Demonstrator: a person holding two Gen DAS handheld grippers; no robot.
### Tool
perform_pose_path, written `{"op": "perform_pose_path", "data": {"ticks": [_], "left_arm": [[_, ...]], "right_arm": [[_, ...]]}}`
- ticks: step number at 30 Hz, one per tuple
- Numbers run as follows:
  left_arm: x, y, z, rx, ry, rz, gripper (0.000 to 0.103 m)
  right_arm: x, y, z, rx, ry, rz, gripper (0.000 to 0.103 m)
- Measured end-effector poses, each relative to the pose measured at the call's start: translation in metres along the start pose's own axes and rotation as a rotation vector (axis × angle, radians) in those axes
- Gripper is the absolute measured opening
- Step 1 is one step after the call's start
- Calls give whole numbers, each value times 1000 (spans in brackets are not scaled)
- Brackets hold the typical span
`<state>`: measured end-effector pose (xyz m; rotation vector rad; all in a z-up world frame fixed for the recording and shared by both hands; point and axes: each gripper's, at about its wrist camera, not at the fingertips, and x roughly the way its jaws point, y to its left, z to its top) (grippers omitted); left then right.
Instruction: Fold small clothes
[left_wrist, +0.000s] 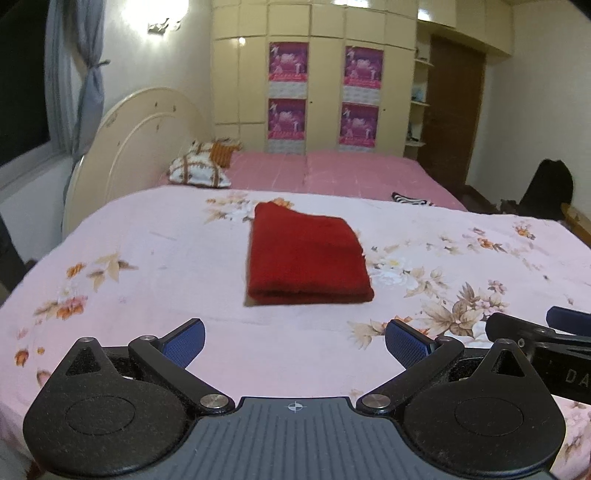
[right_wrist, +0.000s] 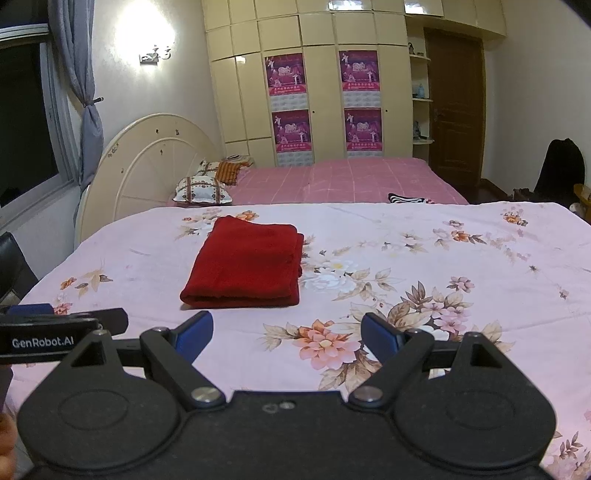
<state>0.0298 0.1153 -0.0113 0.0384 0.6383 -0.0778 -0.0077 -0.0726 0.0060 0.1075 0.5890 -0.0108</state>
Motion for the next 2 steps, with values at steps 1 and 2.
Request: {"op": "perform_pose_path", "data": {"ticks": [1, 2], "left_arm": [[2, -1, 1, 3, -1, 5, 103], [4, -2, 3, -1, 4, 14, 103]], "right_arm": [[1, 0, 0, 1, 1, -2, 86], [2, 0, 0, 3, 3, -5, 86]]}}
